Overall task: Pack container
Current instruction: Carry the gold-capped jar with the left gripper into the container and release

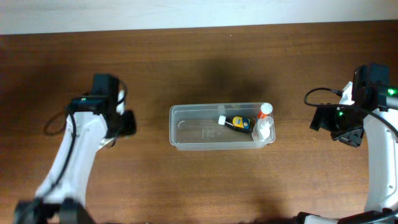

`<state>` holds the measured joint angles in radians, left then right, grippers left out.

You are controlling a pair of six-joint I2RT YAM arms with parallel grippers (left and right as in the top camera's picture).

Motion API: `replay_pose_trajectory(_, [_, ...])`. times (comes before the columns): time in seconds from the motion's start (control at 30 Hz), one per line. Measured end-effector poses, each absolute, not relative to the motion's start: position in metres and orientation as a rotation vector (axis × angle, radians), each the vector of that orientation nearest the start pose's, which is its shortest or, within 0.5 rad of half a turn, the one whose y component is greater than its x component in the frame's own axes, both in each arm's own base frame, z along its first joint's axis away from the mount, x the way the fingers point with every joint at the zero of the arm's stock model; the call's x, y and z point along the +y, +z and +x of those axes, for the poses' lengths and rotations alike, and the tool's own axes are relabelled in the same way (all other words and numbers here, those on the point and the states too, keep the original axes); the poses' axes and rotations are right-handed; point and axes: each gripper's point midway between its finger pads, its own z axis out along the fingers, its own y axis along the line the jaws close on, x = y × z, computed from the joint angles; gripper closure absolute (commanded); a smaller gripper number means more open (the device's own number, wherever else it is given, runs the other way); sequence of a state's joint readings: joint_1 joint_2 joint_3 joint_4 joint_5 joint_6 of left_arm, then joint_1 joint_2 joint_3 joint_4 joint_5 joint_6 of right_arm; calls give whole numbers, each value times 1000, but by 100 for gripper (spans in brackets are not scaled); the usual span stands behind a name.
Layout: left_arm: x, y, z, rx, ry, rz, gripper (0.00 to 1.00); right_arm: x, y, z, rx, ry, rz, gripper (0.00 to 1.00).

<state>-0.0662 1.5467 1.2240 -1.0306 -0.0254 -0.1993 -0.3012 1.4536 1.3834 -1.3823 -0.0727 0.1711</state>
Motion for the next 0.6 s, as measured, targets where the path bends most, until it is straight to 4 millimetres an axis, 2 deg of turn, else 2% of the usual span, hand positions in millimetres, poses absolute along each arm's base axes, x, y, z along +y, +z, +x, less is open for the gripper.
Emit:
replay_pose_trajectory(0.07, [-46, 153, 331, 2798, -50, -74, 76, -67, 175, 258, 2935, 98, 700, 22])
replay_pose_trajectory(0.13, [-87, 188, 336, 2678, -124, 60, 76, -67, 175, 258, 2935, 98, 701, 23])
replay_pose_trajectory(0.17, [-106, 199, 335, 2639, -161, 114, 76, -67, 175, 258, 2935, 98, 701, 23])
replay_pose_trajectory(0.23, [-140, 206, 330, 2600, -222, 200, 76, -67, 175, 258, 2935, 98, 700, 23])
replay_pose_trajectory(0.37, [-201, 196, 322, 2585, -308, 332, 76, -67, 175, 258, 2935, 98, 701, 23])
replay_pose_trajectory(0.43, [-234, 177, 317, 2606, -339, 385, 76, -67, 175, 258, 2935, 98, 701, 22])
replay_pose_trajectory(0.6, [-292, 123, 309, 2683, -416, 462, 76, -67, 175, 258, 2936, 98, 700, 23])
